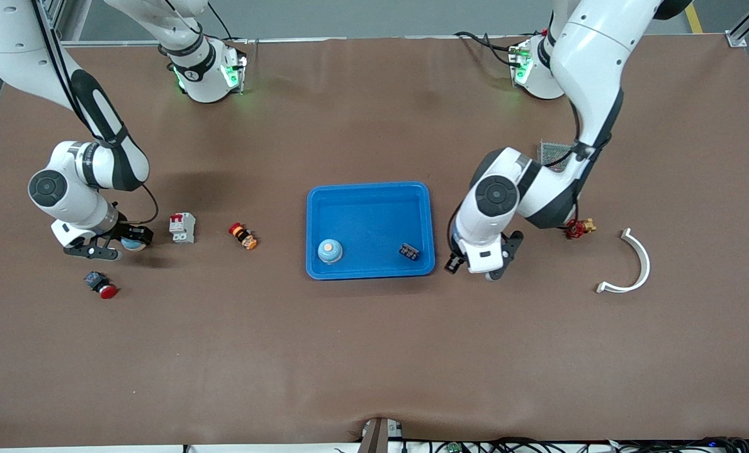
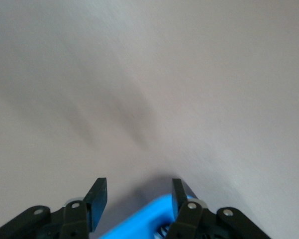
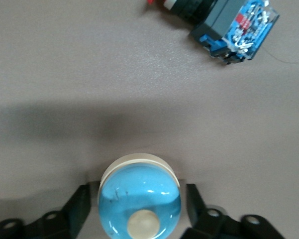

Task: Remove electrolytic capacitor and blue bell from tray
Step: 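Lower the bell with the right gripper while the left gripper lowers the capacitor, then return both grippers to the tray and grasp the remaining bell and capacitor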

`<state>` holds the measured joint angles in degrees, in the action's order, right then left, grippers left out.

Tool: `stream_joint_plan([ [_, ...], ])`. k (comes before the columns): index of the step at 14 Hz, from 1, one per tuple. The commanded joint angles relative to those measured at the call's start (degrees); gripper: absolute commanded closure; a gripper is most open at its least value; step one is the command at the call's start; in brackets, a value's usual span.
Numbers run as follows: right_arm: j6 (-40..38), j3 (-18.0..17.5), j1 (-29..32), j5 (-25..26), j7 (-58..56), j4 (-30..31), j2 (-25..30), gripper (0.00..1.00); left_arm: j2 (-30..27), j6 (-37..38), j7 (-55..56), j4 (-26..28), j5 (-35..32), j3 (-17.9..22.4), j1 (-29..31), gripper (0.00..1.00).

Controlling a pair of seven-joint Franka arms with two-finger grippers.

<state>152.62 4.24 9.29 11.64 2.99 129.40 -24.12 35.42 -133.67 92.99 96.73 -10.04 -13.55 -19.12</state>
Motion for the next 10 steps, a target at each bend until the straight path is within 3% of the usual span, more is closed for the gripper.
stream_joint_plan([
  [1,-11.06,-0.98,0.12,0.14,1.49,-3.52,3.28,0.00,3.25,1.48,3.24,-5.05,-0.33,0.28,-2.41,0.40],
  [3,-25.72,-2.38,0.12,-2.39,3.33,-10.54,5.13,0.00,3.60,1.48,3.60,-5.06,-0.24,0.28,-4.60,0.40],
  [5,-36.21,-3.09,0.03,-10.28,3.86,-16.61,6.10,0.00,3.78,1.48,4.82,-5.06,-0.33,0.28,-5.22,0.40],
  [6,-39.04,-3.18,-0.23,-12.93,5.69,-18.20,6.80,0.00,3.95,1.39,4.92,-5.06,-0.24,0.28,-5.92,0.41],
  [10,-40.39,-3.36,-6.19,-14.44,22.88,-19.10,9.61,0.00,5.71,1.22,8.42,-6.55,-0.24,0.28,-7.78,0.47],
])
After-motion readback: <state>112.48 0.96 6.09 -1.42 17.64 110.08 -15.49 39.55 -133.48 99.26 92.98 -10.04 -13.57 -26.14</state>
